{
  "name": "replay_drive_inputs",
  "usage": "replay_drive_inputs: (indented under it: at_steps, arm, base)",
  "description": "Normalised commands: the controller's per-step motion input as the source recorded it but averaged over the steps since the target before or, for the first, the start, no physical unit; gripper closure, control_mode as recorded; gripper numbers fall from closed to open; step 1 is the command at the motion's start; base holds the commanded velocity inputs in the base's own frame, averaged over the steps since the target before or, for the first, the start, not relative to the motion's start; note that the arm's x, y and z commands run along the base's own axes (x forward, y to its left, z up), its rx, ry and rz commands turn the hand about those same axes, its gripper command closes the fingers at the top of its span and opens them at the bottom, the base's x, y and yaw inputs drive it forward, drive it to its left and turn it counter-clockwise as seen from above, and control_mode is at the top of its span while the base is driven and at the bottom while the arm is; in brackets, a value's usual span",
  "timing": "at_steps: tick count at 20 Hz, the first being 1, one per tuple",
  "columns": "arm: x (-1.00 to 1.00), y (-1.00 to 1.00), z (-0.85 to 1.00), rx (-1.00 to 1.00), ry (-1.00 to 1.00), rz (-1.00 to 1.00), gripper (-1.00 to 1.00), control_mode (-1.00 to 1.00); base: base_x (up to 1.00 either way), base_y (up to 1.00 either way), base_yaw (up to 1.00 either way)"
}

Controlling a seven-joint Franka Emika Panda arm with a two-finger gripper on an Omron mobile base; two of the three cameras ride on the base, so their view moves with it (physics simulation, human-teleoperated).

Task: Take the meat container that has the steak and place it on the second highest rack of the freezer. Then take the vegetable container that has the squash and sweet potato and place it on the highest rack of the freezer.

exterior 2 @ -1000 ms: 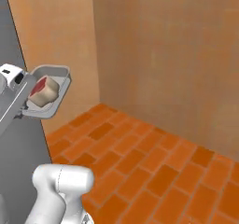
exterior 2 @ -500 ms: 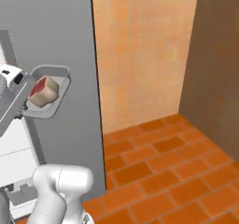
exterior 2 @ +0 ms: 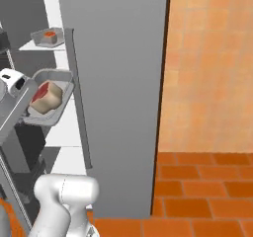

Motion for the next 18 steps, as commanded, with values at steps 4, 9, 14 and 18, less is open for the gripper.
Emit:
replay_drive_inputs:
  at_steps: [4, 9, 14, 18]
  arm:
    - [0.0, 0.0, 0.0, 0.0, 0.0, 0.0, 1.0, 1.0]
    - [0.0, 0.0, 0.0, 0.0, 0.0, 0.0, 1.0, 1.0]
    - [0.0, 0.0, 0.0, 0.0, 0.0, 0.0, 1.0, 1.0]
    - [0.0, 0.0, 0.0, 0.0, 0.0, 0.0, 1.0, 1.0]
  base:
    - [0.41, -0.09, 0.71]
    - [0.59, -0.13, 0.44]
    - [0.3, -0.16, 0.31]
    - [0.24, -0.38, 0.37]
